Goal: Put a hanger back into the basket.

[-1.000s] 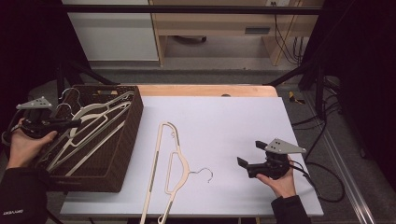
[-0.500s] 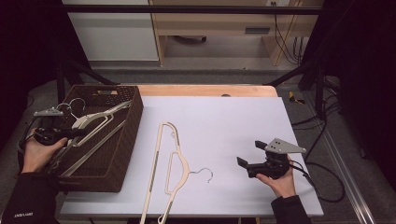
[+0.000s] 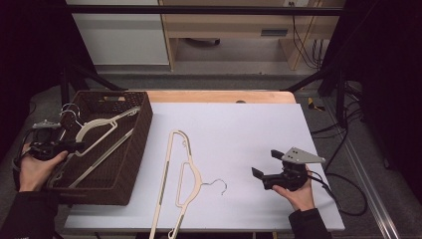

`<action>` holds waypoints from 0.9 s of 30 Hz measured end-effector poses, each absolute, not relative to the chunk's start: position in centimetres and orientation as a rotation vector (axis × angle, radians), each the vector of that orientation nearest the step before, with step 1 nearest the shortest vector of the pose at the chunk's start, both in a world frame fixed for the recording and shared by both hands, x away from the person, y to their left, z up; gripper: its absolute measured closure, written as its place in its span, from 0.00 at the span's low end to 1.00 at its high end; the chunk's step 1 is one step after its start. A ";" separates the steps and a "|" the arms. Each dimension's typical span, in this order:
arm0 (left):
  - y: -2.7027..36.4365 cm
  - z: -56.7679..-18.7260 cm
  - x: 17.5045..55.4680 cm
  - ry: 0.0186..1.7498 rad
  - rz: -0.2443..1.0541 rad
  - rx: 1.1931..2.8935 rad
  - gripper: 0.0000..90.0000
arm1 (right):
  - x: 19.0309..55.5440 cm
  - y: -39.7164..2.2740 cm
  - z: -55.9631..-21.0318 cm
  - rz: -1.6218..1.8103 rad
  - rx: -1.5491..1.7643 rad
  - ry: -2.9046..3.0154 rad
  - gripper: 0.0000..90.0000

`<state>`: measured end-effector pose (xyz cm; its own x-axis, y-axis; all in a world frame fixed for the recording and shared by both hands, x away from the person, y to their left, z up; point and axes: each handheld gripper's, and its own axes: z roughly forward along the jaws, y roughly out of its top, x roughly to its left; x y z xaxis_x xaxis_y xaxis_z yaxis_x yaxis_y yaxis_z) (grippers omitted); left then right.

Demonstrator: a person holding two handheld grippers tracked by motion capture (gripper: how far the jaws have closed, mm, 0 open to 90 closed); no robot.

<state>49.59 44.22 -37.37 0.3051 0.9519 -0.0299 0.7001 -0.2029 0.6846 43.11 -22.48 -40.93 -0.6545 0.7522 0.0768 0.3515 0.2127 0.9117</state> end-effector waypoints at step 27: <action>31.7 -34.5 42.8 0.950 0.522 1.795 0.26 | 42.9 -22.5 -40.3 1.485 1.011 2.079 0.06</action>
<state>42.81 31.70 -34.54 0.5984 0.7980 -0.0718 0.3677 -0.1940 0.9095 42.95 -22.45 -40.28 -0.6632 0.7428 0.0918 0.3279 0.1781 0.9278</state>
